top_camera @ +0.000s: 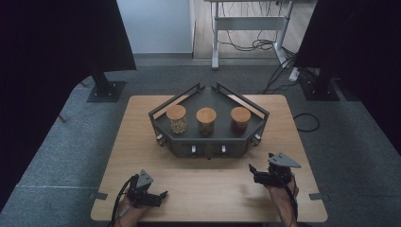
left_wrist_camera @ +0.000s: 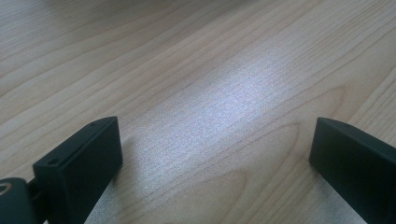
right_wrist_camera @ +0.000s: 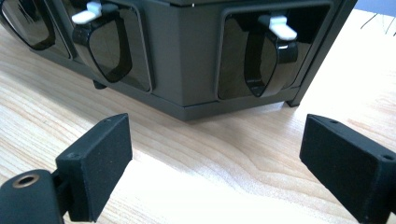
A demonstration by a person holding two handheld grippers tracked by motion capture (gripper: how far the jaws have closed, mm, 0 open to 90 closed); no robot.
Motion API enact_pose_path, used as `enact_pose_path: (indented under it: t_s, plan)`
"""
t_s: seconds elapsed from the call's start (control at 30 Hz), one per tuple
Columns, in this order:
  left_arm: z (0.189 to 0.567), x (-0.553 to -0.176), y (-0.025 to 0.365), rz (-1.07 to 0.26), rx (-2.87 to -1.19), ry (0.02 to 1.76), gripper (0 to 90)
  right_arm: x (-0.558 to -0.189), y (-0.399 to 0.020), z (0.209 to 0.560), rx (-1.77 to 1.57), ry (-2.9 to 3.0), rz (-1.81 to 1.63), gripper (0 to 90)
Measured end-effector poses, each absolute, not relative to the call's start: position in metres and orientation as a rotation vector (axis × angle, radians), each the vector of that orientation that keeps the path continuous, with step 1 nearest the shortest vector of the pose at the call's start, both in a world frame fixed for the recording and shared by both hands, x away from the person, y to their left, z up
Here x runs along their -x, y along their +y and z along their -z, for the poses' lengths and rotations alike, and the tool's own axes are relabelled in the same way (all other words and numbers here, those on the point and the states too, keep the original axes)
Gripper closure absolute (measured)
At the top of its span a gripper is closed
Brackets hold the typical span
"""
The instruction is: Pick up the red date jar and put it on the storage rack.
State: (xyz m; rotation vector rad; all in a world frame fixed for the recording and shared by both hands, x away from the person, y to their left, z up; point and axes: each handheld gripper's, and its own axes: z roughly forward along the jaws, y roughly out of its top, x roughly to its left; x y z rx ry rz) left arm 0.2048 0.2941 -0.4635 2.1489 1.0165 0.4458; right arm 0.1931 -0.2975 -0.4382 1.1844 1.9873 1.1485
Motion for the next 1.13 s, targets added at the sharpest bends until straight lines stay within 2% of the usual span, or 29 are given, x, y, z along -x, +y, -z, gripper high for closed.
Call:
enact_pose_path:
  t_s: [1.13]
  plan:
    - [0.464,-0.205,0.294,-0.446,-2.149,1.017,2.3,-0.195,-0.295,0.459,-1.256,2.081,-1.022,9.0]
